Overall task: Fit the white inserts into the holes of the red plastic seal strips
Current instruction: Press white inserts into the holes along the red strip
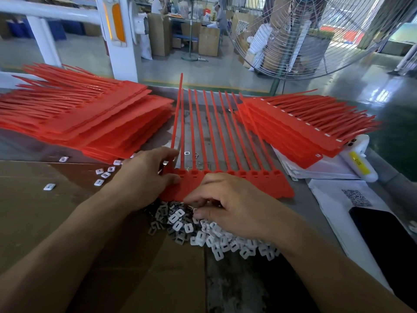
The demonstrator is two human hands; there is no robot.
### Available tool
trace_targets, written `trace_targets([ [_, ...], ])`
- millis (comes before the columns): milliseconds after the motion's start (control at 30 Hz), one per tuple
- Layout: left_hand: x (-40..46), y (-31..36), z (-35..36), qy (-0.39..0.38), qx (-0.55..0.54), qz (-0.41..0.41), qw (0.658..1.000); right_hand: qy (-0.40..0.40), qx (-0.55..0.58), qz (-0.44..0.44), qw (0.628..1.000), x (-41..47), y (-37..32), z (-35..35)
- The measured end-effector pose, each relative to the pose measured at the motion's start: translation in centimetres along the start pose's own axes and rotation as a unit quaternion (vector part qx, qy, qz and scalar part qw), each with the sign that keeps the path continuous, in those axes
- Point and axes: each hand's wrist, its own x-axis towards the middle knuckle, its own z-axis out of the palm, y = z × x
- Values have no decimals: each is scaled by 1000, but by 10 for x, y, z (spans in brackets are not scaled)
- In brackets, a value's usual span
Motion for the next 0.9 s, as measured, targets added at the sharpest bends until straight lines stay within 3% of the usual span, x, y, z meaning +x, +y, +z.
trace_targets([
  [300,-1,1,-1,1,30,1,1000,42,31,8,999,2,-1,5],
  [467,1,1,0,57,24,43,997,109,117,31,987,1,1,3],
  [667,-6,17,4,101,-73,152,980,215,275,139,927,1,11,0],
  [900,-14,34,14,104,-34,287,952,207,399,184,874,4,13,-1],
])
